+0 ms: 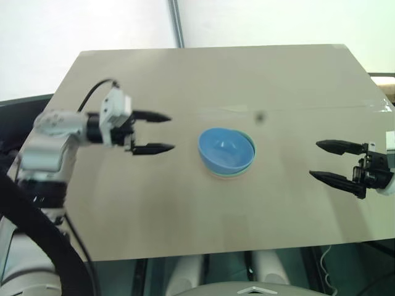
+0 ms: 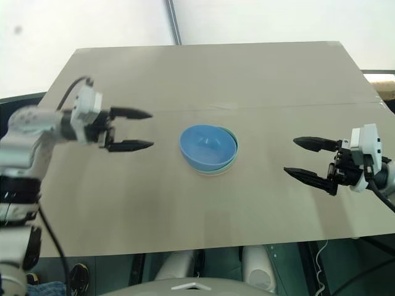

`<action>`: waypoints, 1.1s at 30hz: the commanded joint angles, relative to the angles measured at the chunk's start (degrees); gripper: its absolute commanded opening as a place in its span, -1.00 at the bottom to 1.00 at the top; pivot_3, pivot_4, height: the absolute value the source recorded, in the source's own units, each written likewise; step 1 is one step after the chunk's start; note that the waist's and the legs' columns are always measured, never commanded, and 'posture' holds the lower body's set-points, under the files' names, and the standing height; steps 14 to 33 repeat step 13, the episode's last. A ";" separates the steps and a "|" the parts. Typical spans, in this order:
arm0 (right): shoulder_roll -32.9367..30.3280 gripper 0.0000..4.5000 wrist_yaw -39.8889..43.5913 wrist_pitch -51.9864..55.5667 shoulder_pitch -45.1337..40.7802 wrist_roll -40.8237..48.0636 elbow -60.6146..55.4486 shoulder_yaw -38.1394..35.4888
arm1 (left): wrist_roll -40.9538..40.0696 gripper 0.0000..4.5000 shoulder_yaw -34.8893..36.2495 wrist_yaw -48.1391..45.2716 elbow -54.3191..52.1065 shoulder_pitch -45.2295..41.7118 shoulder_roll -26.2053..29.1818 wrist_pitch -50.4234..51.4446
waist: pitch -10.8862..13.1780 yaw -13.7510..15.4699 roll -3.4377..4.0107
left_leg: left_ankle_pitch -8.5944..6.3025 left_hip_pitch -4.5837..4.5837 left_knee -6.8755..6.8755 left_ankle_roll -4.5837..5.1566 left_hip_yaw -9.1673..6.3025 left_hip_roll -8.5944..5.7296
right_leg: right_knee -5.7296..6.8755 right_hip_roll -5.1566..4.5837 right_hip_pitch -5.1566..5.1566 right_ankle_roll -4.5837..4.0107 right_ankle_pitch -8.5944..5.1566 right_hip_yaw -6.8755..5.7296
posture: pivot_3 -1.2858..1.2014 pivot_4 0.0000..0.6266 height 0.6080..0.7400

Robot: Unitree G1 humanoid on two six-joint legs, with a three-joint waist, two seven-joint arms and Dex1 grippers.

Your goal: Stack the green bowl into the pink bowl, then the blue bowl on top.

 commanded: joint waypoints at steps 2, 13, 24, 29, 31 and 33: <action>-1.53 0.82 3.10 -3.85 -0.12 -0.76 3.28 -2.27 | -2.02 0.82 10.20 3.54 -4.64 8.59 3.07 3.13 | 0.00 0.61 0.00 | 0.00 -0.01 0.00 0.00 -0.01 0.00 | -0.03 -0.05 0.01 0.00 0.00 -0.01 | 0.03 -0.52 1.00; -3.62 0.82 6.79 -7.07 -1.14 -1.72 9.27 -2.42 | -5.70 0.82 17.77 5.17 -13.31 18.61 2.08 7.12 | 0.00 1.52 0.01 | 0.00 0.07 -0.25 -0.01 0.04 0.03 | -0.12 -0.09 0.02 -0.01 0.00 0.01 | 0.03 -0.52 1.00; -3.62 0.82 6.79 -7.07 -1.14 -1.72 9.27 -2.42 | -5.70 0.82 17.77 5.17 -13.31 18.61 2.08 7.12 | 0.00 1.52 0.01 | 0.00 0.07 -0.25 -0.01 0.04 0.03 | -0.12 -0.09 0.02 -0.01 0.00 0.01 | 0.03 -0.52 1.00; -3.62 0.82 6.79 -7.07 -1.14 -1.72 9.27 -2.42 | -5.70 0.82 17.77 5.17 -13.31 18.61 2.08 7.12 | 0.00 1.52 0.01 | 0.00 0.07 -0.25 -0.01 0.04 0.03 | -0.12 -0.09 0.02 -0.01 0.00 0.01 | 0.03 -0.52 1.00; -3.62 0.82 6.79 -7.07 -1.14 -1.72 9.27 -2.42 | -5.70 0.82 17.77 5.17 -13.31 18.61 2.08 7.12 | 0.00 1.52 0.01 | 0.00 0.07 -0.25 -0.01 0.04 0.03 | -0.12 -0.09 0.02 -0.01 0.00 0.01 | 0.03 -0.52 1.00; -3.62 0.82 6.79 -7.07 -1.14 -1.72 9.27 -2.42 | -5.70 0.82 17.77 5.17 -13.31 18.61 2.08 7.12 | 0.00 1.52 0.01 | 0.00 0.07 -0.25 -0.01 0.04 0.03 | -0.12 -0.09 0.02 -0.01 0.00 0.01 | 0.03 -0.52 1.00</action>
